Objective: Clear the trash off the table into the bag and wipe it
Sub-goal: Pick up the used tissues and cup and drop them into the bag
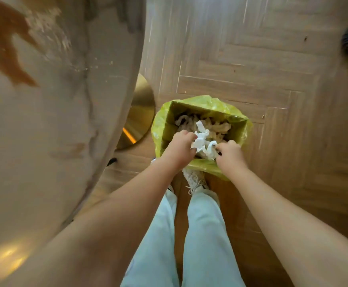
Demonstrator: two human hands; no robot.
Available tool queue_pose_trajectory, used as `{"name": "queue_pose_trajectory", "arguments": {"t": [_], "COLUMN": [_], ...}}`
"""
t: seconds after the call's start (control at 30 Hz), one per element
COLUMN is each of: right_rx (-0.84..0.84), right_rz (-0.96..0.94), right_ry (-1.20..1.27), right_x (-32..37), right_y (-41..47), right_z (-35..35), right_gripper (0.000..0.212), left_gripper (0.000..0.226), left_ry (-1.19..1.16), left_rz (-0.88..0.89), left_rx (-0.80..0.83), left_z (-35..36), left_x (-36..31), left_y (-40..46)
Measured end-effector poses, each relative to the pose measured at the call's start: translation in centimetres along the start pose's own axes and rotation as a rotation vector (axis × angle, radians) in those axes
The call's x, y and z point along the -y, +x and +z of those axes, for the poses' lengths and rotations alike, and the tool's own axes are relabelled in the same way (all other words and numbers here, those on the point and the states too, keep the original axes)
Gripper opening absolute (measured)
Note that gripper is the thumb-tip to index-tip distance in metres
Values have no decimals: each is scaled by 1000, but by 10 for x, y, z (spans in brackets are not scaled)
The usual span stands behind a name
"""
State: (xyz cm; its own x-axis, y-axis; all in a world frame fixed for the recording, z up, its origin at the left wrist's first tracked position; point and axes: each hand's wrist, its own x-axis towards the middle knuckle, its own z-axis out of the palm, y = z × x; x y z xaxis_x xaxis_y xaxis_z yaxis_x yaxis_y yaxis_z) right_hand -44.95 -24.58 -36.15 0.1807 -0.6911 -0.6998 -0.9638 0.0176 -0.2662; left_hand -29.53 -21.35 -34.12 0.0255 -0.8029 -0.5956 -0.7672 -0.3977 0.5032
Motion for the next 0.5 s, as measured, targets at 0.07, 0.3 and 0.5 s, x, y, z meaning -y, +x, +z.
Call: {"name": "queue_pose_trajectory", "arguments": {"t": [0.07, 0.3, 0.5], "right_rx": [-2, -102, -322], "right_rz": [17, -100, -269], "right_ry": [49, 174, 255], "right_x": [3, 39, 88], "right_y": [-4, -30, -57], "right_z": [-4, -63, -151], "right_gripper": [32, 29, 29], "left_gripper": [37, 33, 33], "left_ry": [46, 30, 0], "left_rz": [-20, -20, -29], "left_rx": [85, 28, -100], "left_z": [-1, -50, -124], "left_x": [-3, -42, -92], "left_y": [-3, -45, -83]}}
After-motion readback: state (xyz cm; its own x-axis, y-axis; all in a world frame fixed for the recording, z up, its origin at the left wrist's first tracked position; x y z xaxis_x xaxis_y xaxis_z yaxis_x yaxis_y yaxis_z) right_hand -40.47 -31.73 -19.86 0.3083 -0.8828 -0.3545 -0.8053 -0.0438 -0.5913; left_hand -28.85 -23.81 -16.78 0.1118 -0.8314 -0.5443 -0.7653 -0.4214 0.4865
